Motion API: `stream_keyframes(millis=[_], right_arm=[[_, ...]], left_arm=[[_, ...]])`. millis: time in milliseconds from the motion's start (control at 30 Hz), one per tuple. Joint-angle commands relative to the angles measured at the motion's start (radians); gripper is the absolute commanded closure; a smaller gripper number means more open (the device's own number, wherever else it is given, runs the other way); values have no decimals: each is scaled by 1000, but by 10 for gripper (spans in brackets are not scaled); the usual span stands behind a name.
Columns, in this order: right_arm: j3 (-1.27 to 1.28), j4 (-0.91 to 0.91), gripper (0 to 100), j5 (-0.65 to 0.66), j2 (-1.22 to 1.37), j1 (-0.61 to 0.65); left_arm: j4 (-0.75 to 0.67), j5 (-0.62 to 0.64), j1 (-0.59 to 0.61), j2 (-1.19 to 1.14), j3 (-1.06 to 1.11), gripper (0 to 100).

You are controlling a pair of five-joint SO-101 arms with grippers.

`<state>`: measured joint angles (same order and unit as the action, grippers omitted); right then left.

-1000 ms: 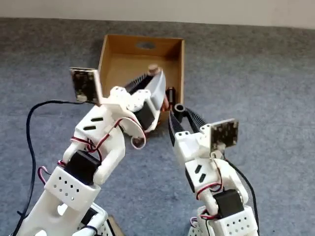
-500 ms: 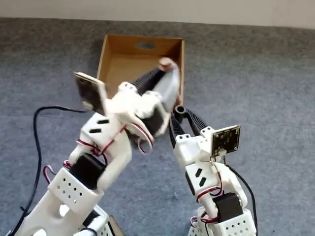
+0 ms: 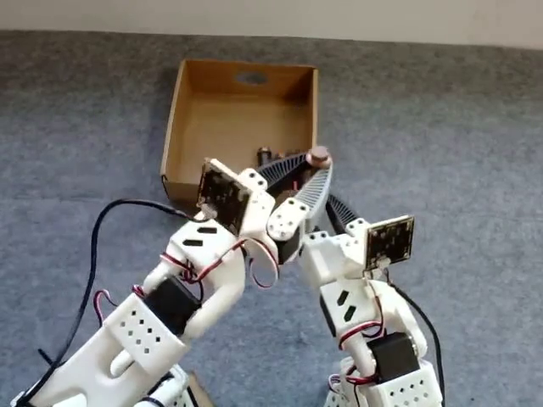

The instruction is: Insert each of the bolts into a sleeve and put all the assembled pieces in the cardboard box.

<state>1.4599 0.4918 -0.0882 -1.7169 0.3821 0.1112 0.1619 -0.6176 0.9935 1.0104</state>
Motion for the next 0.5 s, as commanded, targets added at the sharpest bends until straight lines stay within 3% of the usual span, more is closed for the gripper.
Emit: stream_keyframes(millis=[0,200,467], right_arm=[[-8,-30,993,-2,-12,10],[-8,-30,993,-2,-12,10],[-8,-30,993,-2,-12,10]], left_arm=[[-133,-8,44,30,4,992],[-227,-6,39,28,5,992],[-233,-6,39,-47,8,992]])
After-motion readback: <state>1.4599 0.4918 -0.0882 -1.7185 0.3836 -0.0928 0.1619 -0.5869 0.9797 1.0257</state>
